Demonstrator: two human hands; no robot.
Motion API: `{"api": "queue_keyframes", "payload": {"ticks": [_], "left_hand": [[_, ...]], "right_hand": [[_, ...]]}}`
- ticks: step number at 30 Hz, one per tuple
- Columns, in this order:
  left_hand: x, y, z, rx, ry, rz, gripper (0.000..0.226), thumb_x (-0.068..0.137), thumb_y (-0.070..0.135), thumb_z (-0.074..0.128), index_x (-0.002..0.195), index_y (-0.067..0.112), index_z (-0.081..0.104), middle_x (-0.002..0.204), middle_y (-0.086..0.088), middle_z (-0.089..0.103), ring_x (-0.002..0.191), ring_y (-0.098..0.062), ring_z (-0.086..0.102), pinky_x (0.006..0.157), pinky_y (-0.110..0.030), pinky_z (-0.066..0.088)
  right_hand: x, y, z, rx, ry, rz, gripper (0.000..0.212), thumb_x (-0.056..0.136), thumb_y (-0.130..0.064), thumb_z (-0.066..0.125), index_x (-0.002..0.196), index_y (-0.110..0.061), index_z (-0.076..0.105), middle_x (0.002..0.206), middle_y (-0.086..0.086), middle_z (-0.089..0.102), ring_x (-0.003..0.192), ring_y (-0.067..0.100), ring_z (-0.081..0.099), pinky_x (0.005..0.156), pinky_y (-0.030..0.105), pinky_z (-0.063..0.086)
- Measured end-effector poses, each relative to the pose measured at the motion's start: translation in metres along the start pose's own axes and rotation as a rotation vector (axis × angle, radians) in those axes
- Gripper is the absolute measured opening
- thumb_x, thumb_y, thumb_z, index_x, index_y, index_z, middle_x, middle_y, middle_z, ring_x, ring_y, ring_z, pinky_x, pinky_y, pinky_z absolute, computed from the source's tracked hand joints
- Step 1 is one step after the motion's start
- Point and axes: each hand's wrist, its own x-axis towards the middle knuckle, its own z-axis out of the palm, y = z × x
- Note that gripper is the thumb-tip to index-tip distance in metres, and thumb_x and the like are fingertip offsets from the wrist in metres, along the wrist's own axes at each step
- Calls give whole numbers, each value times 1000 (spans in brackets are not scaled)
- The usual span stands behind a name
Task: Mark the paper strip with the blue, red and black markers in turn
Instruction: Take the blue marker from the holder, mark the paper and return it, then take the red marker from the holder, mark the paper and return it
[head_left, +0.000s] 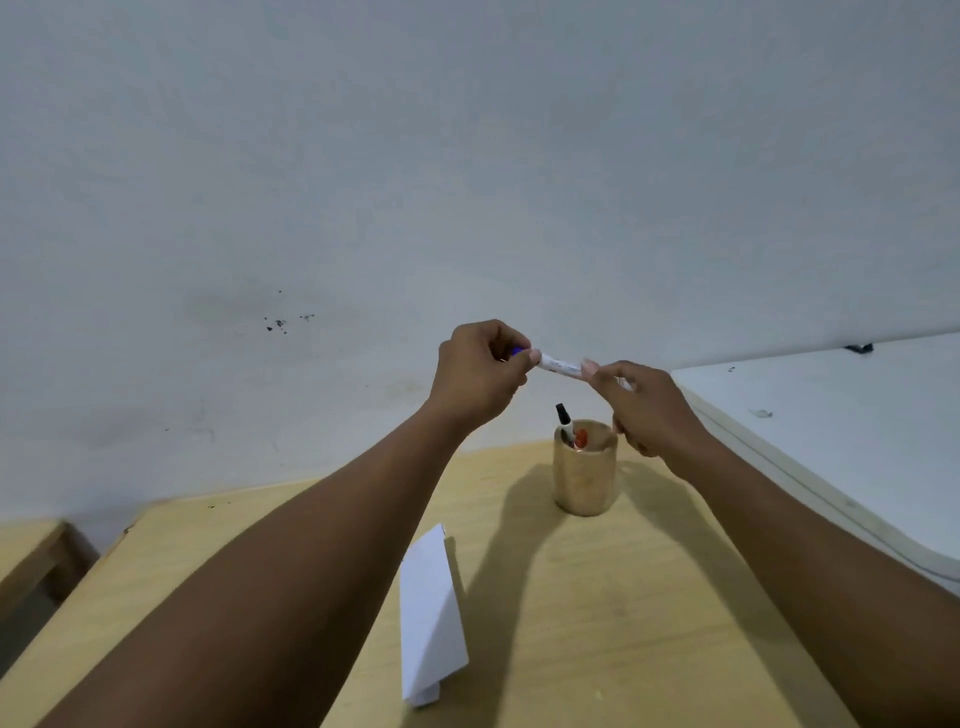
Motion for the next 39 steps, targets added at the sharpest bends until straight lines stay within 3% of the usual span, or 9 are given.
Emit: {"api": "queue_keyframes", "payload": {"ticks": [4,7,10,17,23,26,28,32,39], "left_hand": [[14,7,27,118,-70,61,11,88,20,76,92,10,73,84,-9,76,77,-24,75,74,-37,63],[18,7,45,192,-98,120,11,88,22,76,90,11,74,80,-7,75,78,-23,73,69,-33,60],[23,5,59,259,-115,173,11,89,22,75,91,11,75,74,2,69,67,-12,63,62,-25,51],[29,8,68,313,-119,252,15,89,22,75,99,11,77,79,-1,71,68,-11,59,68,-25,51],[21,-3,73,381,-343,148,27,85,22,78,110,13,73,82,0,74,71,-7,65,69,-22,50],[15,-16,78,398,-461,52,44,83,26,79,124,15,66,96,-3,77,90,-14,70,74,-22,52],[13,-23,79,442,-510,7,52,82,27,80,129,16,63,104,-4,76,101,-18,69,82,-26,53],[7,-32,80,601,-522,52,28,83,24,77,110,17,77,102,-7,77,94,-24,69,82,-38,58],[3,-27,66,564,-319,100,14,90,25,71,95,15,79,90,-2,78,86,-18,69,76,-35,58]], "right_hand": [[13,21,-20,-482,-151,-17,48,93,-74,33,111,-41,64,79,-9,64,56,13,65,54,26,46],[25,40,-22,-505,-198,-133,42,98,-61,42,118,-34,68,84,-13,64,78,13,64,67,30,45],[34,61,-19,-582,-187,-215,31,98,-49,53,118,-32,70,99,1,64,92,17,63,76,34,47],[40,67,-8,-468,-97,-273,13,93,-41,64,83,-32,66,86,-3,68,75,13,59,71,36,50],[36,75,-1,-481,-197,-198,12,87,-29,71,88,-18,74,87,-3,69,74,14,60,64,26,46],[31,78,-4,-380,-217,-186,10,83,-25,70,87,-32,77,90,-8,73,73,3,61,64,18,45],[30,79,-6,-345,-217,-168,13,80,-30,70,83,-41,75,92,-10,74,75,7,64,67,26,52],[25,75,-10,-334,-192,-160,14,73,-42,66,84,-48,72,98,-7,74,79,14,67,73,31,56],[20,63,-16,-293,-139,-115,22,83,-18,68,99,-31,75,96,-5,73,69,6,60,66,20,44]]}}
